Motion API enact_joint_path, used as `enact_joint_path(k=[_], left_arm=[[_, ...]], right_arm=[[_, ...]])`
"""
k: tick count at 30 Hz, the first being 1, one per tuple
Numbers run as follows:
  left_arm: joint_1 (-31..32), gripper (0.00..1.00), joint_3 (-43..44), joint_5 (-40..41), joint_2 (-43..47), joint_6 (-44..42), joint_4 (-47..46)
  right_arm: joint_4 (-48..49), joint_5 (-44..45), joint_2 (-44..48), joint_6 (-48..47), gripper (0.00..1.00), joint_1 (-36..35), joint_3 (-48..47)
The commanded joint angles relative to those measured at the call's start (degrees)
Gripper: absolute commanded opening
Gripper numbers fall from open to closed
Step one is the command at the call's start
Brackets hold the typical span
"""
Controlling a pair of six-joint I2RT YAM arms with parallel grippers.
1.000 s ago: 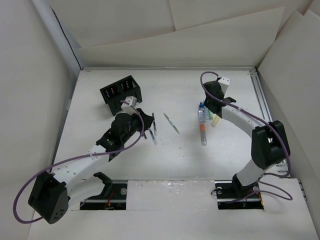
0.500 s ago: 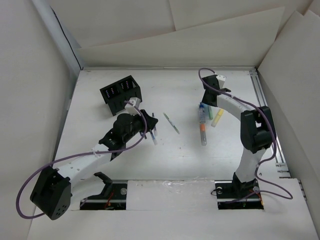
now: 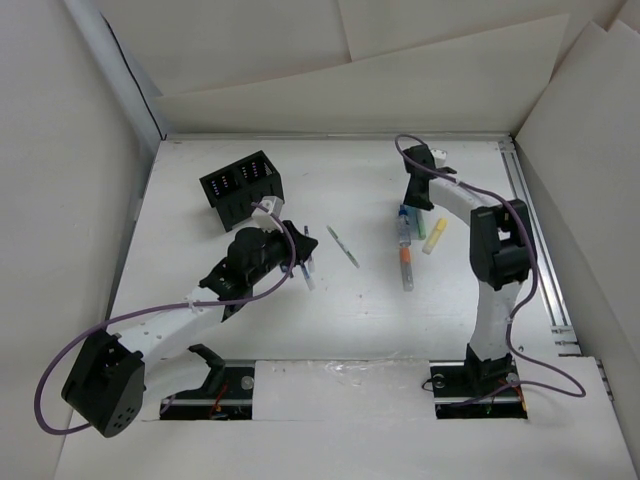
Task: Sort the stationery into containers
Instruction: Pick up the pen from the center of the board.
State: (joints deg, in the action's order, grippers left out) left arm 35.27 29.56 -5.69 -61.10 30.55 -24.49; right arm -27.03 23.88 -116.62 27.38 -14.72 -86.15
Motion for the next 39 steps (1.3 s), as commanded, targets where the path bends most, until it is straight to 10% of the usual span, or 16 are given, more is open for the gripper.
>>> enact_joint_path(k=[1,17,28,39], left_arm=[[0.07,0.24,-1.0,-0.38,0.28,-0.75,-2.93],[0.07,0.25,-1.52,0.15,1.95,-0.75,-2.93],[0.07,0.25,-1.52,1.47,3.62,-0.75,-2.93],[0.07,0.33,-2.92,5.68,8.89,1.09,-4.95]], right_arm=[[-2.76,-0.94,-1.33,-0.74,0.36,1.1,-3.41],[-8.04,-3.58,-5.63,-3.82,0.36,3.29,-9.21],[-7.51,-2.97,-4.24,-3.29,0.02,3.82,-8.6],[-6.46,0.21,9.73,-2.67,0.0,-1.34,-6.49]])
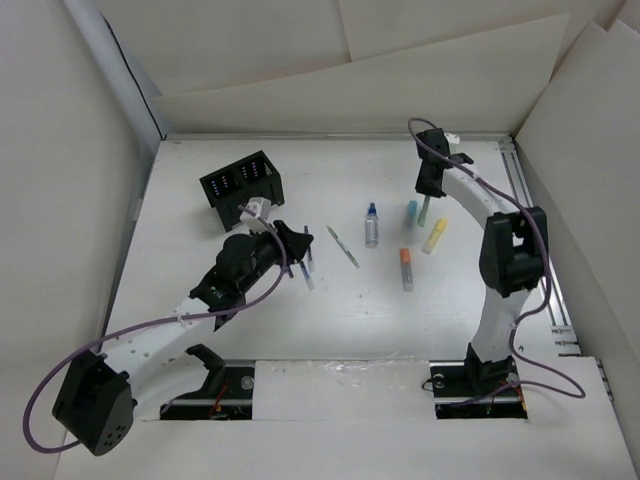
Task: Sort the stationery into containers
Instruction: Pick up the pen from the center of the board, then place the pen in the storage box.
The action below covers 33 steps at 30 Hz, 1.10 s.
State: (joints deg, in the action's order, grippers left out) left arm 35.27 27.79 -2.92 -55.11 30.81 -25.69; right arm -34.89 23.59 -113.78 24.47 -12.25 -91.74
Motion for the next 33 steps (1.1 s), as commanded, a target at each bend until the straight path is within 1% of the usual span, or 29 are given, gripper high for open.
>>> enact_joint_path(k=[1,2,3,4,5,6,7,8,10,12,13,14,15,18,22,23,26,29,33], left_arm=[[0.07,0.33,-1.16,3.87,4.73,0.83,-3.75],[0.07,0.35,-1.86,6.06,5.71,1.53,-3.75],[0.07,0.35,-1.86,7.21,6.76,1.54,-3.75],[0.07,0.35,-2.56,9.4,9.12,2.93,-3.75],[0.07,0.35,-3.26,9.42,10.36,2.94,-3.75],[0.07,0.35,-3.27,11.86,11.77,3.81,-3.75],[0.07,0.35,-3.97,13.19,13.17,4.43,-3.75],[0.07,0.38,-4.49,14.42,16.23,4.96,-3.75],[0.07,0.41,-5.29,17.85,19.24,5.49,-3.75],[0.07,0.42,-5.99,20.57,23.01,5.49,-2.53],[0.07,0.42,-5.99,21.28,24.25,6.1,-2.52],[0.07,0.44,-6.6,21.81,25.39,6.11,-2.52],[0.07,0.44,-7.31,21.81,27.67,6.11,-2.0],[0.07,0.44,-8.02,24.18,30.76,6.63,-1.99],[0.07,0.45,-10.21,27.43,35.5,7.25,-0.76],[0.07,0.45,-10.82,29.09,36.3,7.25,-0.76],[0.07,0.47,-12.05,30.34,39.63,7.86,-0.15],[0.07,0.49,-12.67,30.96,40.87,7.86,-0.15],[0.07,0.49,-12.67,31.48,40.18,7.86,-0.15]], right_arm=[[3.15,-0.21,7.51,0.23,0.0,-5.14,-1.5],[3.95,-0.91,8.13,-0.29,0.0,-6.46,-2.03],[4.91,-2.75,8.13,-0.3,0.0,-9.17,-2.73],[6.93,-4.77,7.26,-0.3,0.0,-10.41,-4.65],[7.82,-4.79,6.64,-0.3,0.0,-11.56,-5.89],[8.52,-7.57,5.77,-0.3,0.0,-13.57,-7.38],[9.31,-9.08,4.89,-0.3,0.0,-14.46,-10.96],[11.15,-10.31,3.14,-0.3,0.0,-15.42,-12.83],[13.18,-12.07,1.11,0.31,0.0,-18.31,-16.87],[14.5,-11.47,-3.1,0.32,0.0,-21.39,-27.55],[14.5,-10.94,-5.03,0.32,0.0,-22.37,-27.61],[14.5,-10.94,-6.97,0.32,0.0,-23.25,-34.22],[14.5,-10.42,-10.9,0.32,0.0,-23.95,-37.34],[18.01,-11.02,-16.11,0.32,0.0,-26.42,-44.46],[28.97,-10.5,-19.63,0.32,0.0,-29.32,-46.15],[29.96,-9.98,-20.69,0.32,0.0,-29.93,-47.2],[33.47,-8.21,-24.91,0.32,0.0,-31.61,-52.21],[39.17,-6.29,-27.28,0.32,0.0,-32.92,-53.36],[43.58,-3.04,-30.44,0.32,0.0,-33.45,-55.38]])
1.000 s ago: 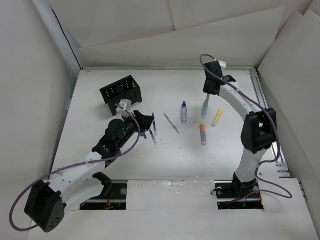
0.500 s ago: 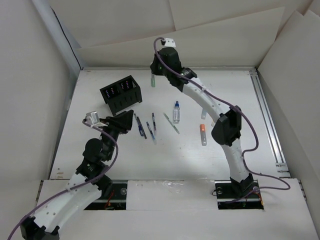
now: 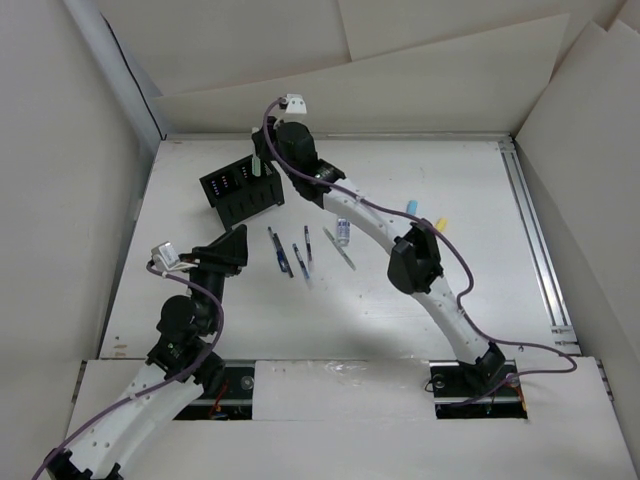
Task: Sort the stationery into containers
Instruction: Place the pen in the storage box.
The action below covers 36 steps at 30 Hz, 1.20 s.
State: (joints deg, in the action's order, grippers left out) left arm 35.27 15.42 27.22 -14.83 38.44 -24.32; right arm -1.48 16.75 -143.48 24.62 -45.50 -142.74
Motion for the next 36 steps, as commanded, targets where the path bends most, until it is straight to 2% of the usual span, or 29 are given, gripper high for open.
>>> enact_joint_path(k=[1,8,13,20,22,23,24,25,32,36], left_arm=[[0.07,0.49,-0.3,1.34,-0.11,0.24,-1.52],[0.07,0.5,-0.3,2.48,-0.64,-0.29,-1.52],[0.07,0.5,-0.3,2.48,-2.48,-0.29,-1.52],[0.07,0.5,-0.3,2.48,-3.01,-0.29,-2.05],[0.07,0.51,-0.3,2.48,-3.54,-0.81,-2.05],[0.07,0.53,-0.3,2.48,-3.54,-0.82,-2.05],[0.07,0.53,-0.3,2.48,-3.54,-0.82,-2.05],[0.07,0.53,0.22,2.48,-4.06,-0.82,-2.05],[0.07,0.54,0.75,1.96,-6.52,-1.87,-2.05],[0.07,0.52,2.59,-1.02,-10.82,-3.54,-3.19]], right_arm=[[10.18,4.94,-1.44,0.16,0.0,-0.21,-5.0],[16.41,8.55,-6.37,-0.36,0.01,-0.74,-6.67],[17.12,9.09,-9.1,-0.36,0.02,-0.74,-8.7],[17.12,9.09,-7.18,-0.36,0.03,-0.74,-1.6],[17.65,9.09,-5.94,-0.36,0.12,-1.26,0.43],[17.65,8.48,-5.15,-0.36,0.18,-1.26,2.97],[19.04,8.47,-3.23,-0.36,0.31,-1.26,4.38],[19.58,7.78,-2.17,-0.36,0.36,-1.26,5.79],[20.11,5.83,10.22,-1.51,0.54,-1.26,16.6],[20.11,6.36,20.59,-2.64,0.57,-0.65,25.91]])
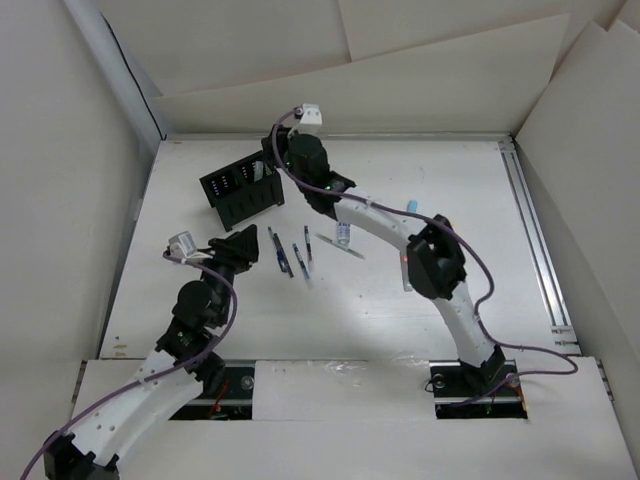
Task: Sort the stationery into containers
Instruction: Place the pen in the storage box, then pick up the pen from the center of the board.
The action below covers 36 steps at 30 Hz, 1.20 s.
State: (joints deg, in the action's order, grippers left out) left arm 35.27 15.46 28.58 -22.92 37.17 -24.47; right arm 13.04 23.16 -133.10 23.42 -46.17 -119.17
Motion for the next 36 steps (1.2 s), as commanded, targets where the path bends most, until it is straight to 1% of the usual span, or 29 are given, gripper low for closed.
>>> enact_joint_path(k=[1,2,3,4,5,6,7,8,9,10,11,12,13,14,15,16,18,19,20,22,23,25,26,27,29,30,33,34,36], left_arm=[[0.07,0.51,3.16,-3.26,-4.31,-2.88,-3.74],[0.07,0.48,5.26,-4.14,-8.24,-2.89,-3.74],[0.07,0.47,6.58,-7.1,-10.72,-3.67,-3.74],[0.07,0.47,8.16,-8.96,-13.53,-4.2,-2.96],[0.07,0.44,12.18,-10.63,-16.6,-4.21,-1.3],[0.07,0.38,14.31,-12.21,-23.33,-4.9,-0.24],[0.07,0.36,16.51,-15.71,-26.79,-5.43,0.47],[0.07,0.34,18.88,-17.49,-30.4,-5.44,2.82],[0.59,0.33,23.08,-19.24,-37.22,-5.44,3.37],[0.59,0.33,25.03,-23.09,-40.51,-5.96,3.38],[0.59,0.31,28.62,-24.35,-46.11,-5.97,4.94],[1.72,0.31,30.22,-24.36,-46.16,-5.97,4.96],[5.22,0.31,32.07,-23.05,-50.95,-6.75,4.96],[6.99,0.31,34.26,-18.86,-53.17,-8.24,6.18],[8.75,0.31,36.81,-17.17,-55.72,-9.03,8.45],[10.25,0.33,42.4,-16.11,-60.97,-9.74,9.78],[13.15,0.35,48.05,-15.58,-66.09,-10.62,12.15],[13.16,0.37,53.13,-15.57,-68.38,-10.62,13.99],[13.86,0.39,55.53,-15.57,-73.19,-11.15,14.62],[14.39,0.42,59.92,-17.06,-77.61,-11.85,16.54],[14.39,0.45,65.08,-17.06,-82.33,-11.86,17.69],[15.53,0.5,70.64,-17.06,-87.19,-13.78,20.06],[15.53,0.53,76.67,-17.06,-89.65,-14.48,23.03],[16.06,0.58,79.69,-17.06,-94.37,-15.8,24.72],[16.59,0.59,84.71,-17.06,-98.35,-16.51,28.31],[16.59,0.61,87.95,-17.06,-100.9,-16.51,28.34],[16.59,0.62,91.49,-17.59,-103.9,-17.04,28.95],[16.59,0.62,94.63,-17.59,-106.26,-17.56,29.47],[16.59,0.62,97.99,-17.59,-108.64,-17.57,30.61]], right_arm=[[4.64,-0.04,12.49,-1.45,0.57,0.03,6.02],[2.11,0.83,17.21,-1.45,0.53,0.73,8.06],[0.77,1.45,19.78,-1.45,0.39,1.26,10.34],[-0.8,2.67,22.33,-1.45,0.29,2.48,12.72],[-2.39,3.55,27.49,-0.75,0.19,3.1,17.87],[-5.71,4.43,30.15,0.47,0.02,3.8,20.62],[-7.4,6.44,32.79,1.27,0.0,4.59,23.52],[-9.15,7.33,35.34,2.15,0.0,6.17,29.03],[-12.56,7.95,39.97,3.98,0.0,7.05,31.7],[-14.6,8.65,42.11,5.13,0.0,7.93,33.99],[-18.36,8.66,45.79,7.15,0.0,9.68,38.1],[-18.4,9.36,47.56,7.17,0.0,10.48,40.23],[-20.57,9.36,49.23,7.86,0.0,11.19,42.34],[-21.55,10.41,50.73,8.83,0.0,12.58,44.27],[-22.69,10.94,52.22,9.62,0.0,13.29,47.42],[-24.62,10.94,54.94,10.32,0.0,14.17,48.76],[-25.95,10.07,57.41,11.3,0.0,16.54,51.05],[-25.96,9.37,59.51,11.91,0.0,17.34,53.15],[-26.48,8.75,60.4,12.43,0.03,17.87,54.13],[-26.48,7.52,61.81,12.44,0.13,19.54,56.67],[-26.48,7.52,62.51,12.96,0.27,20.06,57.38],[-26.48,5.33,62.52,12.97,0.39,22.08,58.61],[-26.48,4.8,63.13,12.97,0.44,22.79,59.92],[-25.88,3.66,63.14,13.66,0.5,24.1,60.72],[-24.56,1.9,64.62,13.67,0.51,25.42,63.17],[-24.03,1.28,65.85,14.28,0.51,26.13,63.8],[-22.8,-0.91,69.1,14.29,0.51,28.5,65.11],[-22.79,-1.7,70.07,14.29,0.51,29.03,65.12],[-23.32,-1.71,72.18,14.29,0.51,29.83,65.64]])
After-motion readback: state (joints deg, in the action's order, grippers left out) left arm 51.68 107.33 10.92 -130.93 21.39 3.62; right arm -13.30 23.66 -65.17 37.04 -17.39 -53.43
